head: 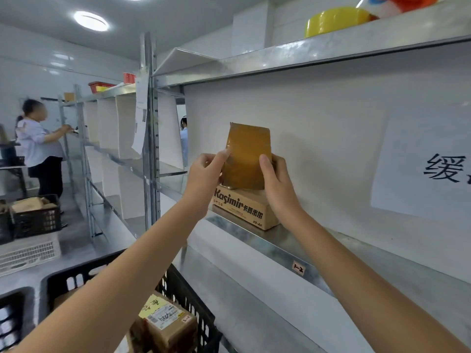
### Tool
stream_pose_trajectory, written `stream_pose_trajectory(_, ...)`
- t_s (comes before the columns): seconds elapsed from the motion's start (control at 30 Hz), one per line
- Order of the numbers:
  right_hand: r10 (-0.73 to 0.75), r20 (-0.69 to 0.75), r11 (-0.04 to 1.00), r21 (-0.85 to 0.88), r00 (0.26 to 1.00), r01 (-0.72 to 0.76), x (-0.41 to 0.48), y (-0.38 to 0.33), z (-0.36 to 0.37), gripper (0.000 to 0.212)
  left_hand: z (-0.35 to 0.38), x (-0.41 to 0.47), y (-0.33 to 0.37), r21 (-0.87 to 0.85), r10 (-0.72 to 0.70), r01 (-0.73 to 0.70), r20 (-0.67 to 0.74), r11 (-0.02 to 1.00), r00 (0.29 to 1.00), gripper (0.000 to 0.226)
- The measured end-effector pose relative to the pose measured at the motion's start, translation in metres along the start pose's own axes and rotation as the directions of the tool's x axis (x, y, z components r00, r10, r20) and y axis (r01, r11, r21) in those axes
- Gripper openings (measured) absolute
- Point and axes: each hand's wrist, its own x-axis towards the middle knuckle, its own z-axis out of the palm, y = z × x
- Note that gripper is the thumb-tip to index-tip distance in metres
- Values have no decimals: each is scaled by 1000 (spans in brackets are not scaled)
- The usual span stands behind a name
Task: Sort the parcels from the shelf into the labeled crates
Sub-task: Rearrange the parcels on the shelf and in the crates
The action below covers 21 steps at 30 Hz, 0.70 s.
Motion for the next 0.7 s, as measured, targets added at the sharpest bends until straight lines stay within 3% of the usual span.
stream_pose_trajectory(0.3, -40, 255, 969, 248, 966, -25, -47, 2, 73, 36, -95, -61, -25, 28, 41, -35, -250, 999, 967, 25)
stream_pose_trajectory(0.53, 68, 471, 948, 244, 880, -204, -88, 47, 146, 54, -160, -119, -70, 82, -71, 107, -358, 991, 931, 33)
stream_pose_trajectory(0.7, 156, 593, 909, 226, 790, -349, -128, 76, 191, 34, -194, -156, -96, 136, -111, 198, -479, 971, 871, 33)
